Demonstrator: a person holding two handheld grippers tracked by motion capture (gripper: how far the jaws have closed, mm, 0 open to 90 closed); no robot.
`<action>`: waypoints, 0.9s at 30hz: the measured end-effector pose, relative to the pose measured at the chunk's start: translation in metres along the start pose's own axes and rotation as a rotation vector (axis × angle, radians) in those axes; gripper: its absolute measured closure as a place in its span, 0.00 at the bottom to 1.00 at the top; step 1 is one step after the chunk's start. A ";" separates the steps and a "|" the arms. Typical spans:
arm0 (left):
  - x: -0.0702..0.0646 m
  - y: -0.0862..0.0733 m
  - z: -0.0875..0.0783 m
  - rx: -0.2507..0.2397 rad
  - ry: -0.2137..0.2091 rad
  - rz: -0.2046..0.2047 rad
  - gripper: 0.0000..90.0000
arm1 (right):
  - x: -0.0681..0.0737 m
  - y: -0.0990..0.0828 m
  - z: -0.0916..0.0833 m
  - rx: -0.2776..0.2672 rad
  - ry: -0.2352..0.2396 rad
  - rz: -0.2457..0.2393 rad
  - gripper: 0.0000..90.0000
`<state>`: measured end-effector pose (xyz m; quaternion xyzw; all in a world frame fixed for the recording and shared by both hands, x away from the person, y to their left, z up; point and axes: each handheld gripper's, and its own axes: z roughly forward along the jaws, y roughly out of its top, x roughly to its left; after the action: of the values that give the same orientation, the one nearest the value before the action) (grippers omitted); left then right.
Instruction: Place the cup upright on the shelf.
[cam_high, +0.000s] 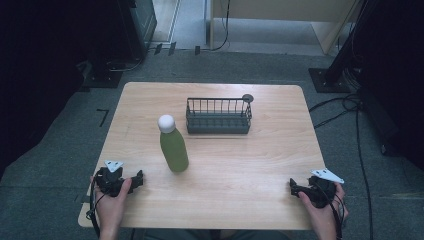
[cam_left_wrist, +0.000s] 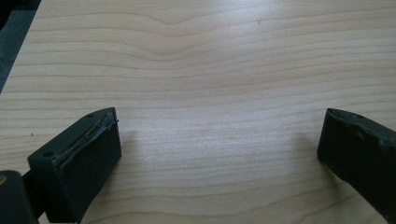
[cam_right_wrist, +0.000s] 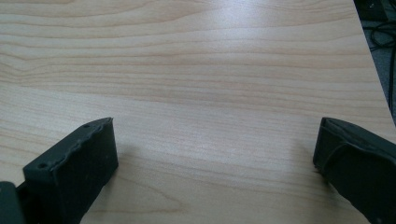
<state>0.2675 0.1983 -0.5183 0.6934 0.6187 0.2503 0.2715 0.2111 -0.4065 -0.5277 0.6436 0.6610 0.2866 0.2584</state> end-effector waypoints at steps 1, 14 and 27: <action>0.000 -0.001 -0.001 0.003 0.002 -0.001 0.00 | 0.000 0.000 0.000 0.000 0.000 0.000 0.00; -0.003 0.000 -0.021 -0.071 -0.082 -0.018 0.00 | 0.000 0.001 0.001 -0.001 -0.004 0.004 0.00; -0.033 0.013 -0.042 -0.124 -0.195 0.061 0.00 | 0.000 0.001 0.001 -0.001 -0.004 0.005 0.00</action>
<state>0.2451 0.1674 -0.4791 0.7149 0.5513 0.2276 0.3649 0.2122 -0.4067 -0.5278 0.6454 0.6588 0.2865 0.2594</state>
